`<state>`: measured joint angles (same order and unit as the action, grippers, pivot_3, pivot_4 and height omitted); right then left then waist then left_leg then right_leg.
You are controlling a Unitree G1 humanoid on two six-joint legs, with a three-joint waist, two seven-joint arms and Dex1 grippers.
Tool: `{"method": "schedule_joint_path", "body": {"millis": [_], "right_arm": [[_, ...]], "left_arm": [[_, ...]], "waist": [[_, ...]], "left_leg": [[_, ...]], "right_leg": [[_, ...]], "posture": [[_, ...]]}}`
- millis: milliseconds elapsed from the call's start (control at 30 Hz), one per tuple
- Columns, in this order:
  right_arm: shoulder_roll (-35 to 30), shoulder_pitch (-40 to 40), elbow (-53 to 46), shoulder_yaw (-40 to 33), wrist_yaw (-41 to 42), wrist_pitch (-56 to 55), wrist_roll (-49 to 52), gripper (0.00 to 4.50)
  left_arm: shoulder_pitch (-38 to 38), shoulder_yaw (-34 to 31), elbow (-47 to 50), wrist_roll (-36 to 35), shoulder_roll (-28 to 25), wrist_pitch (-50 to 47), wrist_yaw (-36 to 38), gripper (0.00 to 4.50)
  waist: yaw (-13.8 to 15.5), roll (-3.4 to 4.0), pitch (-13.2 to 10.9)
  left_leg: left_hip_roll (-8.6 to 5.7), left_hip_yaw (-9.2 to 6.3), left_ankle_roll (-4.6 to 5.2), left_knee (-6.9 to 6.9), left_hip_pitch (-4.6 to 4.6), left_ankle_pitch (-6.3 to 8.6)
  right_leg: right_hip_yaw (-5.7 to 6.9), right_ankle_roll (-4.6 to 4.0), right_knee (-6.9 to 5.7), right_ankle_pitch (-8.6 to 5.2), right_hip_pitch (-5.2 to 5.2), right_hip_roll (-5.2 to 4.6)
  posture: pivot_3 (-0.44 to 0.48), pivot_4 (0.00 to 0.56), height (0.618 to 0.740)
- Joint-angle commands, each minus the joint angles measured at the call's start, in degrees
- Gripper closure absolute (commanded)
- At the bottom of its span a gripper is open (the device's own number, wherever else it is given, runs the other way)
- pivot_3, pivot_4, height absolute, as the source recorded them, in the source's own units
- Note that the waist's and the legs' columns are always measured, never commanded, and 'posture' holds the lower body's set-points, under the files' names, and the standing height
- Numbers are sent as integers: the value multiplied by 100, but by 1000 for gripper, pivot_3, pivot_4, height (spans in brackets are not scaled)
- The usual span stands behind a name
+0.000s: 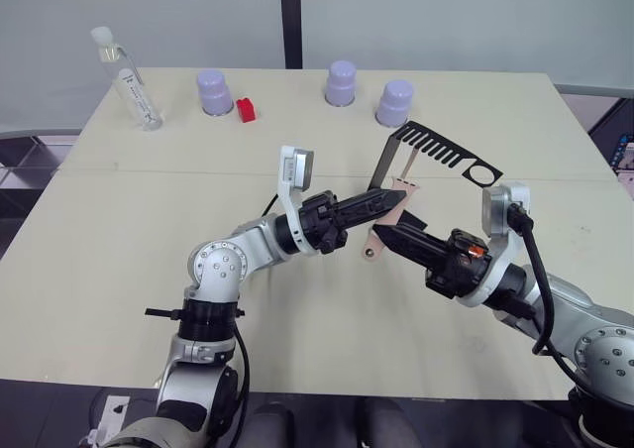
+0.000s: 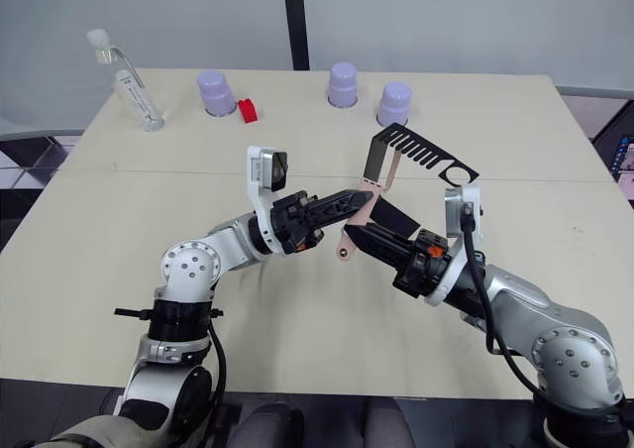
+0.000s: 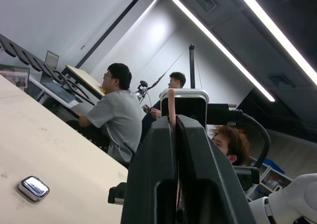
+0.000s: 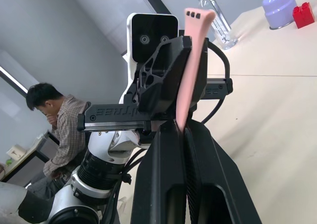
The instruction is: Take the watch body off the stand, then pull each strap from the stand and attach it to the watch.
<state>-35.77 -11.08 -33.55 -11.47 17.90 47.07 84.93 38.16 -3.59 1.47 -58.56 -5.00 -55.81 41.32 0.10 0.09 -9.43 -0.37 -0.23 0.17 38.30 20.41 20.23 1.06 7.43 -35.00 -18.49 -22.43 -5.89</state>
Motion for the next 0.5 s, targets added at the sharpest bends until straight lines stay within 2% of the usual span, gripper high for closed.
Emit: {"method": "schedule_joint_path", "body": {"millis": [33, 467, 500], "right_arm": [[-26, -54, -164, -107, -66, -137, 164, 4500], [-96, -24, -220, -121, -76, -109, 201, 4500], [-124, -7, -231, -136, -74, -88, 265, 3885]], "left_arm": [[111, -40, 131, -140, 4, -10, 24, 4444], [162, 90, 64, 20, -27, 59, 81, 4444], [173, 97, 48, 58, -35, 94, 96, 4500]], "waist": [[0, 0, 0], [1, 0, 0], [1, 0, 0]], "left_leg": [[0, 0, 0, 0, 0, 0], [0, 0, 0, 0, 0, 0], [0, 0, 0, 0, 0, 0]], "right_leg": [[0, 0, 0, 0, 0, 0], [0, 0, 0, 0, 0, 0], [0, 0, 0, 0, 0, 0]], "posture": [[0, 150, 740], [0, 150, 740], [0, 150, 740]]}}
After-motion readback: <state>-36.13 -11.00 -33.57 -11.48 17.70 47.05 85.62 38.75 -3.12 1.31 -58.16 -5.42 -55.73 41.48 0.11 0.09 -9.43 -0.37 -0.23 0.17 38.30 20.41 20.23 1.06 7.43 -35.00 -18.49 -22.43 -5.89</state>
